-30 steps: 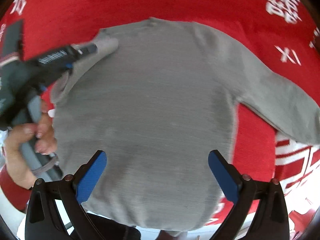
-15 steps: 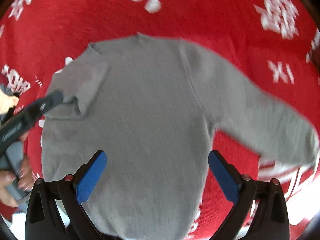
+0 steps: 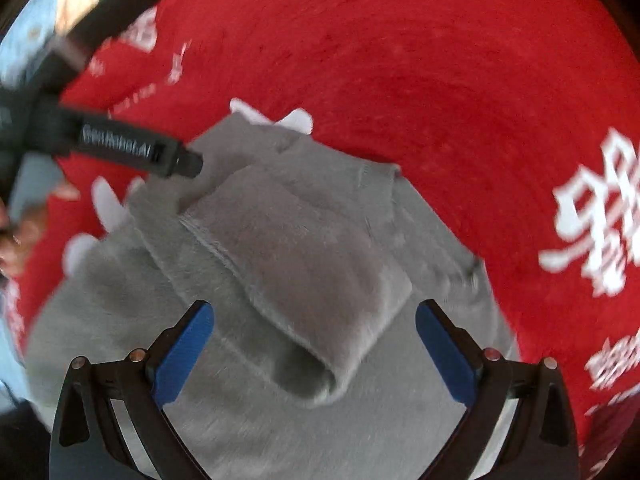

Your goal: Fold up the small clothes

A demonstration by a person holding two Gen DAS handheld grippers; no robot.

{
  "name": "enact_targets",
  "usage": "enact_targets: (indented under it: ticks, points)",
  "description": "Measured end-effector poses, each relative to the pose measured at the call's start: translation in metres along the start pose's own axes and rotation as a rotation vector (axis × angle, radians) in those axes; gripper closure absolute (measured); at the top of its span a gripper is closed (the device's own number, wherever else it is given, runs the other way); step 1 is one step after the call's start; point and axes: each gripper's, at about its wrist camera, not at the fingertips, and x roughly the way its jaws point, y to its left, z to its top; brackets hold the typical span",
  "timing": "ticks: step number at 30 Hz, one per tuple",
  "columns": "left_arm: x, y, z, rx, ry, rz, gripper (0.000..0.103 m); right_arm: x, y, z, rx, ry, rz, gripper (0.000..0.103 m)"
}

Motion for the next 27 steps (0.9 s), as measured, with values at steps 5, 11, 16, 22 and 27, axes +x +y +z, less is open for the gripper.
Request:
enact_targets:
  ticks: [5,11,16,22,27]
  points:
    - [0.008,0.003,0.003,-0.017,0.022,-0.033,0.013,0.032,0.005,0.0,-0.079,0.096,-0.043,0.079]
    - [0.006,-0.004,0.013,0.021,0.016,-0.067,0.016,0.003,-0.121,-0.055,0.669,-0.033,0.204,0.087]
    - [0.012,-0.007,0.02,0.021,0.023,-0.069,0.016,0.031,-0.183,-0.156,1.178,0.041,0.377,0.043]
    - [0.018,-0.015,0.02,0.027,0.01,-0.024,0.033,0.038,-0.205,-0.192,1.336,-0.001,0.477,0.04]
    - [0.023,-0.037,0.025,0.02,-0.006,-0.045,0.082,0.045,-0.218,-0.188,1.383,0.035,0.482,0.095]
